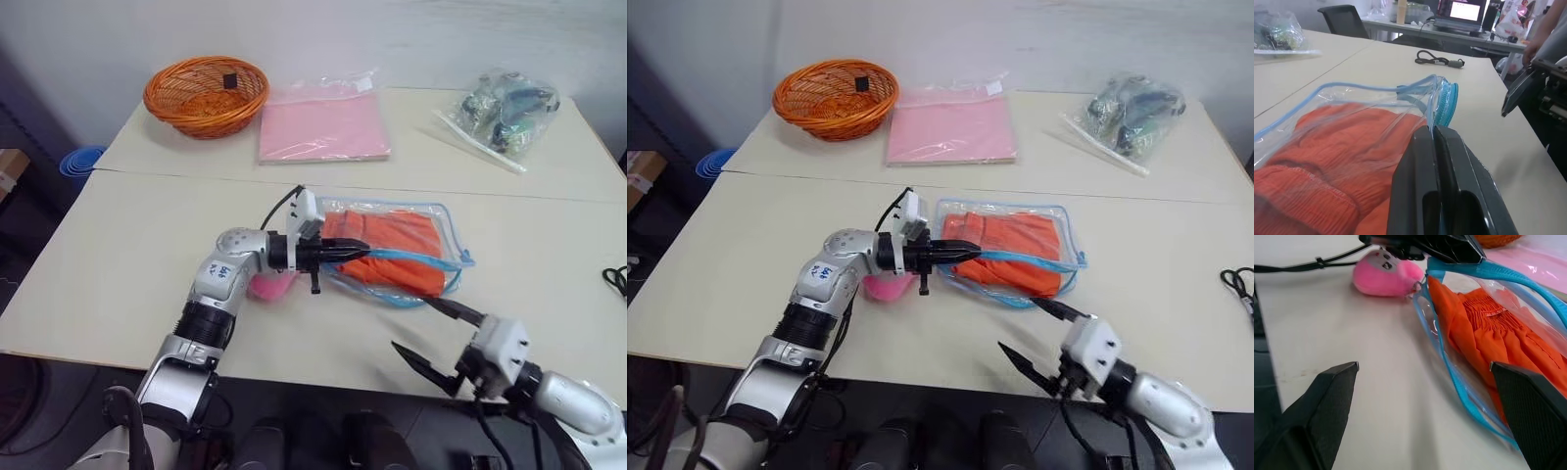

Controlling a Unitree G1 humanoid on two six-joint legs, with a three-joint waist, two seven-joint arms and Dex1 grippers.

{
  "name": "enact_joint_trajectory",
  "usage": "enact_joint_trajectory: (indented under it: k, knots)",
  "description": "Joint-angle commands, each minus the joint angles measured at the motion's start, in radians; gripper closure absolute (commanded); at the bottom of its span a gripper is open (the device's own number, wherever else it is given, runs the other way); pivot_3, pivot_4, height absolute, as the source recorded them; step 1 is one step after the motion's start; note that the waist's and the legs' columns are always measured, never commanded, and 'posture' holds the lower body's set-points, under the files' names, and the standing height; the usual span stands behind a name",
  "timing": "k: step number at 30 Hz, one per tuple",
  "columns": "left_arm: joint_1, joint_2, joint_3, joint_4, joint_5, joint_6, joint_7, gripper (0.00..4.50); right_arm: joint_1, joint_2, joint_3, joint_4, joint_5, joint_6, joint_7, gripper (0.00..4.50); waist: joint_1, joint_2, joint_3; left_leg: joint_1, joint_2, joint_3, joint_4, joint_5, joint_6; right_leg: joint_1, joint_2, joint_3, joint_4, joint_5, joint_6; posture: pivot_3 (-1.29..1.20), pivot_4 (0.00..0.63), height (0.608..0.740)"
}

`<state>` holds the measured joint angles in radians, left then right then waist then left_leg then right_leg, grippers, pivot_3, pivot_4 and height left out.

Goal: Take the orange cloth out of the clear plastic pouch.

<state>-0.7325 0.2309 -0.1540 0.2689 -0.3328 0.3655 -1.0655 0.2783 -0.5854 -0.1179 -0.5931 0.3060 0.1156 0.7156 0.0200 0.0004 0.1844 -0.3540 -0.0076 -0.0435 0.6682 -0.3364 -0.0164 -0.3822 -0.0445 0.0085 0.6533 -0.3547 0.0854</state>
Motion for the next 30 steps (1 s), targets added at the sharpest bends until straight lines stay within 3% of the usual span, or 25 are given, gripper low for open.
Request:
enact_joint_trajectory:
  k: [1, 7, 12, 22, 30]
  knots:
    - [-0.014, 0.001, 0.013, -0.042, -0.018, 0.006, 0.005, 4.47, -0.103, 0.010, 0.031, -0.020, -0.058, 0.094, -0.094, 0.00, 0.001, 0.000, 0.000, 0.000, 0.000, 0.000, 0.000, 0.000, 0.000, 0.000, 0.000, 0.000, 0.000, 0.000, 0.000, 0.00, 0.150, 0.740]
    - [-0.004, 0.009, 0.000, -0.053, -0.007, 0.010, 0.008, 4.47, -0.270, 0.036, 0.120, 0.058, -0.165, 0.219, -0.190, 0.00, 0.001, 0.000, 0.000, -0.004, 0.000, 0.000, 0.000, 0.000, -0.001, -0.005, 0.000, 0.000, 0.001, 0.000, 0.000, 0.00, 0.150, 0.740]
    - [0.005, 0.008, -0.003, -0.067, -0.008, 0.015, 0.016, 4.47, -0.322, 0.051, 0.174, 0.081, -0.221, 0.269, -0.223, 0.00, 0.001, 0.000, 0.000, -0.016, 0.000, 0.000, 0.005, 0.001, -0.001, -0.016, 0.000, 0.000, 0.007, 0.000, 0.000, 0.00, 0.150, 0.740]
    - [0.020, 0.010, -0.005, -0.089, -0.011, 0.030, 0.034, 4.47, -0.376, 0.044, 0.234, 0.151, -0.374, 0.264, -0.276, 0.00, -0.004, 0.000, 0.000, -0.017, 0.000, 0.000, 0.010, 0.001, -0.001, -0.016, 0.000, 0.000, 0.008, 0.000, 0.000, 0.00, 0.150, 0.740]
    - [0.018, 0.001, -0.007, -0.087, -0.014, 0.037, 0.034, 4.47, -0.500, 0.034, 0.340, 0.251, -0.457, 0.350, -0.214, 0.00, -0.012, 0.000, 0.000, -0.017, 0.000, 0.000, 0.011, 0.001, -0.001, -0.016, 0.000, 0.000, 0.009, 0.000, 0.000, 0.00, 0.150, 0.740]
